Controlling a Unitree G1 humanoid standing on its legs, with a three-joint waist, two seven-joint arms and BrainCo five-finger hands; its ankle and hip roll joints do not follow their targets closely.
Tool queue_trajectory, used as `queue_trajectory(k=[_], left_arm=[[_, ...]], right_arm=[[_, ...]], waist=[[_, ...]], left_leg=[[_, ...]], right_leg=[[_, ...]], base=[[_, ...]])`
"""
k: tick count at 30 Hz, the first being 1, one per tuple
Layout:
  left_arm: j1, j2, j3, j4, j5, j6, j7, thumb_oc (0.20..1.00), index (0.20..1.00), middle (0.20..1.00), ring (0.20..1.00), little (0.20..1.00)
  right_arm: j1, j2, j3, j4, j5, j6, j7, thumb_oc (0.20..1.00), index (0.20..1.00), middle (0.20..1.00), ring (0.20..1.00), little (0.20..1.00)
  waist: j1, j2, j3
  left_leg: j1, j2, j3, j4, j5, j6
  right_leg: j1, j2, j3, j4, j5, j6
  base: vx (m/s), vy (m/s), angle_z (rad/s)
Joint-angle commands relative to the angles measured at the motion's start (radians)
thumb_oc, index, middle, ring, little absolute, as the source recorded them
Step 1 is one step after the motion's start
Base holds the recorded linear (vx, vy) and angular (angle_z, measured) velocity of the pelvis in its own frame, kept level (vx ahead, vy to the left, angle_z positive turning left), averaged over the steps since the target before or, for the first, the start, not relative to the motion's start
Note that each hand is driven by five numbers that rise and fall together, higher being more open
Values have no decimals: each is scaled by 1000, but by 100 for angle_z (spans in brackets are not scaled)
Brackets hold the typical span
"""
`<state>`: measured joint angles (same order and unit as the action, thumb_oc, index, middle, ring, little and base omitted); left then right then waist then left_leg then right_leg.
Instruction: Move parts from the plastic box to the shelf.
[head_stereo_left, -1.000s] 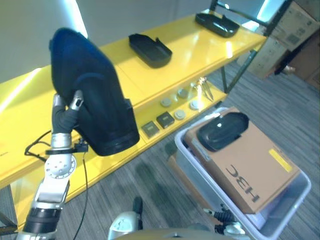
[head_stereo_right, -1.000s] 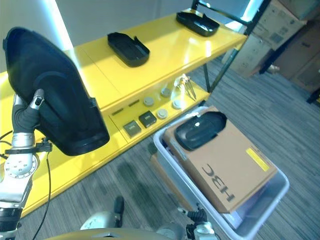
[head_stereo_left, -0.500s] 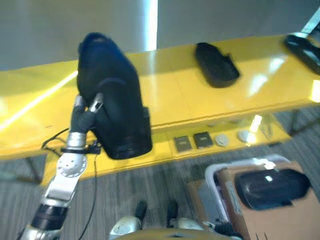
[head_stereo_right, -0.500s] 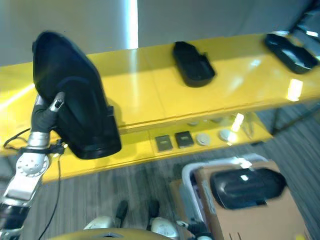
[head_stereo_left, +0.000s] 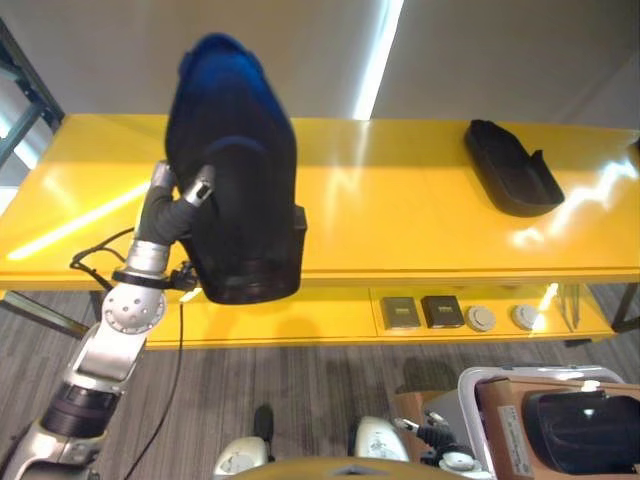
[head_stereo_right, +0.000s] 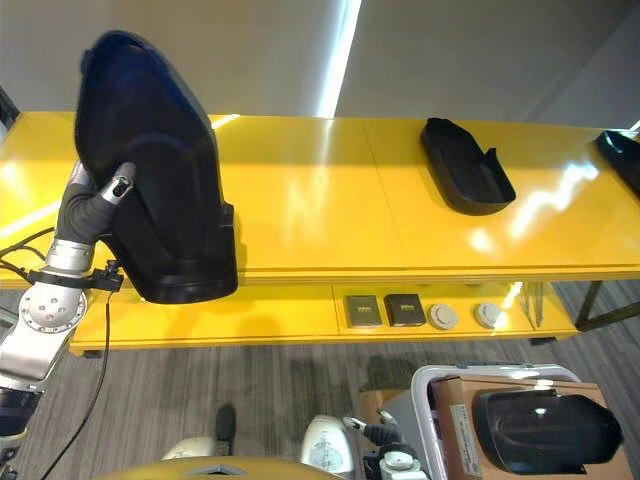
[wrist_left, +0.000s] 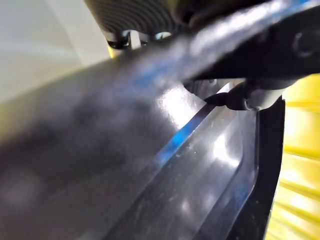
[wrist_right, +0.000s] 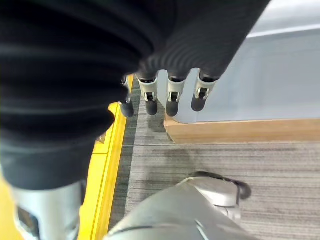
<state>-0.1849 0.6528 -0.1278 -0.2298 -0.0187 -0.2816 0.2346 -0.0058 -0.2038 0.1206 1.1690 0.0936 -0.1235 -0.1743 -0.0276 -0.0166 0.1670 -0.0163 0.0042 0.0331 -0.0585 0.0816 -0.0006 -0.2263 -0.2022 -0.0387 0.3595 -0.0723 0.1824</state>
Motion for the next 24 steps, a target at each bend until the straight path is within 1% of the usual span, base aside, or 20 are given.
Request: queue_trajectory(k=[1, 2, 3, 4, 5, 6, 8, 10, 12, 13, 16, 17, 18, 19, 20, 23, 24], left_arm=[[-84, -30, -7, -4, -30, -45, 24, 200, 200, 200, 200, 200], [-93, -17, -5, -13, -20, -39, 6, 200, 200, 200, 200, 200], [-100, -21, -8, -2, -22, -33, 6, 200, 200, 200, 200, 200], [-116, -45, -11, 48, -22, -25, 8, 200, 200, 200, 200, 200], [-127, -58, -12, 69, -36, -24, 14, 200, 200, 200, 200, 200], [-177, -75, -28, 126, -70, -11, 22, 200, 200, 200, 200, 200], [-205, -82, -36, 160, -87, -10, 25, 200, 200, 200, 200, 200], [-262, -96, -44, 238, -147, 0, 28, 200, 200, 200, 200, 200], [-318, -101, -55, 295, -183, 7, 43, 200, 200, 200, 200, 200], [-358, -110, -67, 335, -226, 9, 47, 200, 200, 200, 200, 200], [-480, -101, -118, 469, -331, 19, 29, 200, 200, 200, 200, 200], [-567, -100, -158, 577, -419, 24, 17, 200, 200, 200, 200, 200], [-620, -101, -189, 645, -490, 31, -5, 200, 200, 200, 200, 200], [-661, -98, -213, 686, -528, 35, -13, 200, 200, 200, 200, 200], [-664, -98, -215, 689, -529, 33, -14, 200, 200, 200, 200, 200], [-797, -48, -310, 830, -570, 69, -57, 200, 200, 200, 200, 200], [-861, -43, -353, 940, -613, 95, -74, 200, 200, 200, 200, 200]], right_arm=[[2, -17, 68, 25, 7, -2, 3, 1000, 1000, 1000, 1000, 1000], [25, -7, 68, 33, 3, -3, 7, 1000, 1000, 1000, 1000, 1000], [26, -1, 77, 38, -7, 6, 13, 1000, 1000, 1000, 1000, 1000], [28, -5, 103, 64, -44, 19, 27, 1000, 1000, 1000, 1000, 1000], [33, -13, 117, 61, -66, 20, 32, 1000, 1000, 1000, 1000, 1000], [34, -37, 121, 53, -78, 22, 28, 1000, 1000, 1000, 1000, 1000], [31, -44, 113, 58, -73, 24, 28, 1000, 1000, 1000, 1000, 1000], [31, -55, 98, 65, -63, 27, 21, 1000, 1000, 1000, 1000, 1000], [27, -61, 94, 61, -51, 27, 21, 1000, 1000, 1000, 1000, 1000], [21, -64, 101, 61, -51, 28, 24, 1000, 1000, 1000, 1000, 1000], [0, -71, 127, 77, -66, 39, 41, 1000, 1000, 1000, 1000, 1000], [-9, -73, 139, 80, -62, 44, 47, 1000, 1000, 1000, 1000, 1000], [-20, -74, 148, 85, -62, 48, 51, 1000, 1000, 1000, 1000, 1000], [-33, -75, 155, 85, -60, 50, 51, 1000, 1000, 1000, 1000, 1000], [-34, -75, 154, 86, -60, 50, 51, 1000, 1000, 1000, 1000, 1000], [-64, -77, 186, 83, -68, 56, 54, 1000, 1000, 1000, 1000, 1000], [-79, -79, 208, 82, -77, 60, 54, 1000, 1000, 1000, 1000, 1000]], waist=[[-33, 27, -21], [-31, 20, -30], [-31, 11, -33], [-38, 7, -44], [-44, 12, -51], [-57, 21, -53], [-63, 26, -52], [-78, 33, -50], [-91, 36, -44], [-97, 37, -39], [-106, 45, -29], [-118, 51, -21], [-124, 55, -15], [-127, 59, -8], [-127, 59, -8], [-135, 72, 11], [-143, 80, 22]], left_leg=[[7, 60, -64, -21, -86, -43], [12, 61, -63, -18, -84, -47], [16, 61, -60, -21, -84, -50], [4, 66, -48, -29, -75, -61], [-8, 74, -46, -29, -67, -69], [-24, 87, -37, -29, -56, -81], [-33, 91, -41, -29, -50, -84], [-40, 97, -32, -29, -44, -90], [-40, 100, -24, -29, -41, -93], [-46, 100, -21, -29, -39, -94], [-59, 99, -13, -29, -35, -95], [-66, 98, -10, -29, -30, -96], [-71, 96, -8, -29, -28, -96], [-77, 95, -8, -29, -25, -96], [-77, 95, -8, -29, -25, -96], [-94, 89, -8, -29, -16, -98], [-102, 87, -4, -29, -14, -98]], right_leg=[[78, 38, 45, -246, 68, -5], [104, 40, 49, -261, 47, -6], [115, 31, 40, -284, 57, -9], [132, 36, 27, -353, 90, -14], [144, 44, 18, -389, 101, -17], [152, 54, 5, -412, 102, -22], [154, 59, 2, -423, 104, -25], [162, 60, -4, -438, 106, -25], [161, 63, 2, -440, 111, -26], [157, 64, 6, -441, 114, -26], [144, 62, 9, -447, 121, -23], [136, 59, 12, -447, 127, -21], [130, 58, 12, -447, 130, -18], [126, 55, 12, -447, 133, -18], [126, 55, 12, -447, 133, -18], [107, 50, 15, -447, 145, -14], [98, 46, 18, -447, 151, -11]], base=[[215, -118, 1], [162, -123, 4], [105, -203, 12], [46, -213, 15], [46, -227, 19], [41, -135, 5], [19, -65, 5], [33, -32, 3], [16, -20, -7], [-24, -11, -18], [-20, 6, -19], [-53, 27, -6], [-73, 36, -3], [-46, 24, -3], [-52, 24, -7], [-70, 37, -11], [-78, 39, -6]])
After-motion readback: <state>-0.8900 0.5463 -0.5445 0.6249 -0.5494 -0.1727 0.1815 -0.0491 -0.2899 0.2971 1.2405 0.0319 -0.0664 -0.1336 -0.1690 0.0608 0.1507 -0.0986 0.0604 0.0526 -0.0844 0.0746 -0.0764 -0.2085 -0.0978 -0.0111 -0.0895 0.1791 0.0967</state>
